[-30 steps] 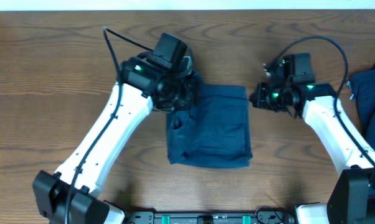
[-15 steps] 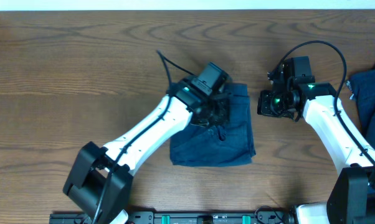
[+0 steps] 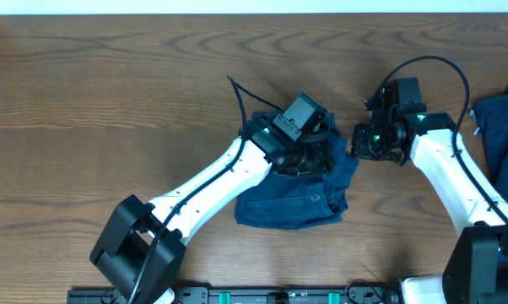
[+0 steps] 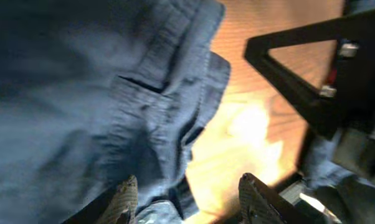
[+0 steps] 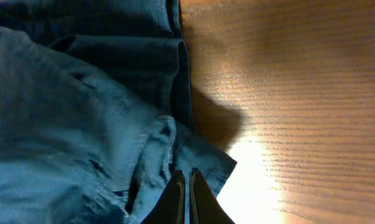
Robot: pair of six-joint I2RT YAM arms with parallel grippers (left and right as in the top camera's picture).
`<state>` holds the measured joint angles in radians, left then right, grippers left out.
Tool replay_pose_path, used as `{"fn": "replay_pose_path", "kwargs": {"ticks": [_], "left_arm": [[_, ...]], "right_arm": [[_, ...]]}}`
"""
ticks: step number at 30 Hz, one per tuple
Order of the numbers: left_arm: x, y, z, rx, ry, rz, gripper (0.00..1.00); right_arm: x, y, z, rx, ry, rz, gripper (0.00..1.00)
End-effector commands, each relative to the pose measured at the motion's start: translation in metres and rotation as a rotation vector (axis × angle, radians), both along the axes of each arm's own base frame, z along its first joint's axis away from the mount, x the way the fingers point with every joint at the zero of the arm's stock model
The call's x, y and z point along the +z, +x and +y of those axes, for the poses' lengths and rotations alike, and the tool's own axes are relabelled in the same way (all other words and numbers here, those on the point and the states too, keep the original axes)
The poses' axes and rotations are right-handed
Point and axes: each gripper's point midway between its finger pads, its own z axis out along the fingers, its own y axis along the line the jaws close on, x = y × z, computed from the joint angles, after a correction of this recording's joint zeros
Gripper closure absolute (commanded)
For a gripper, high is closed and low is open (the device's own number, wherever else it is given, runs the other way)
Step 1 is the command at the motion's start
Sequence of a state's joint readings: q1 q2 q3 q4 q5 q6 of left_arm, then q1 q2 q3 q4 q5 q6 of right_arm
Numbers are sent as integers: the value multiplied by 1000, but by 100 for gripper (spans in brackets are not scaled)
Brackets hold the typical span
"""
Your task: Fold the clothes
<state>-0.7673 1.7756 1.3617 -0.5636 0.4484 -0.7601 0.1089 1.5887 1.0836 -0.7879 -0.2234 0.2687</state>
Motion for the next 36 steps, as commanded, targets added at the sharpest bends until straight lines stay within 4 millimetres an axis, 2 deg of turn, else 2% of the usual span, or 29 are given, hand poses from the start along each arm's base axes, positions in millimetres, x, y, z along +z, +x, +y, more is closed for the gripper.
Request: {"fn": "replay_pose_path", "kwargs": {"ticks": [1, 4, 8, 10, 13, 15, 21, 24, 25, 29, 32, 35, 36], "left_arm": [[20, 1, -3, -44, -87, 10, 51], [34, 7, 9, -98, -115, -26, 59], [37, 11, 52, -120, -50, -45, 59], [32, 8, 75, -157, -2, -34, 58], [19, -1, 103, -168, 94, 19, 58], [11, -7, 113, -174, 143, 43, 57], [-10, -36, 112, -251, 182, 101, 57], [-24, -55, 107, -309, 197, 116, 57], [-29, -60, 104, -324, 199, 116, 52], [-54, -74, 89, -421, 181, 49, 43], [-70, -83, 81, -453, 165, 20, 41], [-81, -96, 79, -483, 169, 22, 41], [-83, -100, 80, -492, 173, 28, 44]], "right_arm": [[-3, -2, -3, 8, -22, 11, 94], [-4, -5, -2, 54, -26, 12, 88], [0, -21, 21, 236, 81, 25, 75], [4, -32, 34, 291, 154, 47, 70], [4, -39, 43, 319, 175, 66, 64], [1, -39, 49, 336, 175, 53, 62], [-19, -23, 68, 281, 199, -44, 62], [-33, -18, 65, 200, 189, -59, 67], [-37, -19, 64, 189, 186, -63, 67], [-49, -23, 63, 184, 189, -71, 70], [-53, -31, 58, 175, 178, -34, 59], [-55, -33, 54, 164, 163, -22, 53], [-56, -32, 54, 163, 159, -24, 51]]}}
